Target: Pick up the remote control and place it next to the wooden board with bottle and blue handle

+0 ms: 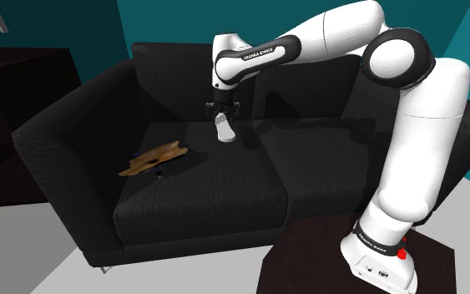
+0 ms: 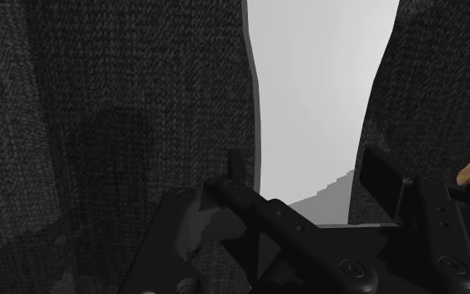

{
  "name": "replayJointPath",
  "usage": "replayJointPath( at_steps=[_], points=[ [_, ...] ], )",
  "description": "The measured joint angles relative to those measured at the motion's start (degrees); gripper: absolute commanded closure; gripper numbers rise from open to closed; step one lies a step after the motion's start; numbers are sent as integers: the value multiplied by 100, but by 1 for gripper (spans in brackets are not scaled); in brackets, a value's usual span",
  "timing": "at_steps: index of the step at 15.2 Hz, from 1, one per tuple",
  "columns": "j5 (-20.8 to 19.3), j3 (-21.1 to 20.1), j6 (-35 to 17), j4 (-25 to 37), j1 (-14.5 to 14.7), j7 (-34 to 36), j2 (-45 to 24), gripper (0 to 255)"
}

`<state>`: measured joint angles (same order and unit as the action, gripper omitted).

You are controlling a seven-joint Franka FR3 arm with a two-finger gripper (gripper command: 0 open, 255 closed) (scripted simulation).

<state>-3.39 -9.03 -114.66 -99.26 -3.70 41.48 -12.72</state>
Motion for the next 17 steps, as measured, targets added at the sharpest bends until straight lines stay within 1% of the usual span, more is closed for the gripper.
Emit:
replayJointPath(
  at_steps=[11, 17],
  points=[
    [-62, 16, -777, -543, 8, 55, -239, 255],
    [-116, 33, -1173, -726, 20, 95, -454, 255]
  ],
)
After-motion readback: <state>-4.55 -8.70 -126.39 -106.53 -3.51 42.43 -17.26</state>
